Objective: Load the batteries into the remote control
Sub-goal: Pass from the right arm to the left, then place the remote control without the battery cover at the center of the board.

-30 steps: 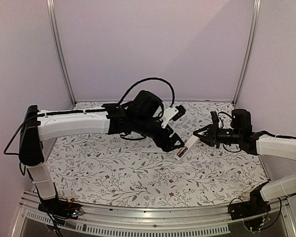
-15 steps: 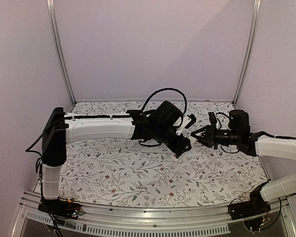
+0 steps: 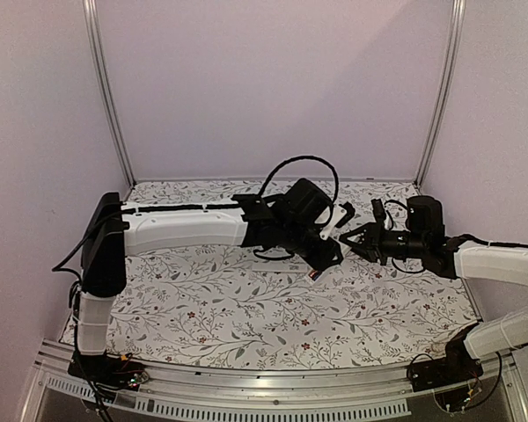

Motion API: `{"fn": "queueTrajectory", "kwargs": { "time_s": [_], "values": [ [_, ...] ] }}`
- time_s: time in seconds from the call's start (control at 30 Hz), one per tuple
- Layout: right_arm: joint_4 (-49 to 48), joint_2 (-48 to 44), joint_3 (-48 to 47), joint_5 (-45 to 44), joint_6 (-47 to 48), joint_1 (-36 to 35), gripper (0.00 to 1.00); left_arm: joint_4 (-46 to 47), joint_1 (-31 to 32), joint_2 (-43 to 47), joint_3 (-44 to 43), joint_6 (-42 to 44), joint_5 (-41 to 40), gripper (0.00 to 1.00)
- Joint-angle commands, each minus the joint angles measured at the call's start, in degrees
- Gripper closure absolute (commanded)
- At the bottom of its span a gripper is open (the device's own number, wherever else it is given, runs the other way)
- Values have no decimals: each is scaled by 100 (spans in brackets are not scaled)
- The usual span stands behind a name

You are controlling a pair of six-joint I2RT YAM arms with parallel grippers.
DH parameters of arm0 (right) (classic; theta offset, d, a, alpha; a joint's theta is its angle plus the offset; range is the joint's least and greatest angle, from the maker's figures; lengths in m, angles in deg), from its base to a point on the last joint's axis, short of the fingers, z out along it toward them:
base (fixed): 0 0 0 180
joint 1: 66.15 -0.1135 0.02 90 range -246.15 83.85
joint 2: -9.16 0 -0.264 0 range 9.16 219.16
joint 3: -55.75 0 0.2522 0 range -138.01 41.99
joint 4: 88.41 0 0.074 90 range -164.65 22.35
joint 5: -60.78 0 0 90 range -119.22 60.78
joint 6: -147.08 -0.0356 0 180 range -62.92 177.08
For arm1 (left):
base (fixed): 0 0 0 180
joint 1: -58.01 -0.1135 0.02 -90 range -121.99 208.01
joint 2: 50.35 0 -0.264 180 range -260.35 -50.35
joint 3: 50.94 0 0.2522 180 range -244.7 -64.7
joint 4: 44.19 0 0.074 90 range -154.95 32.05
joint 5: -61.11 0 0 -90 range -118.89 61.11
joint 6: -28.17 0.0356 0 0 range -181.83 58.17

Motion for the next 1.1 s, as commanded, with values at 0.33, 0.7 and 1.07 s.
{"fn": "queueTrajectory", "kwargs": {
  "time_s": [0.33,0.7,1.07],
  "values": [
    [541,-360,10,154,186,483,17,-981,-366,662,753,1144,573,90],
    [1775,-1004,-77,112,1066,974,15,-2514,-313,388,1074,2973,535,86],
    [2163,-742,-283,153,1600,1004,19,-2631,-135,-230,1015,3479,251,83]
  ]
}}
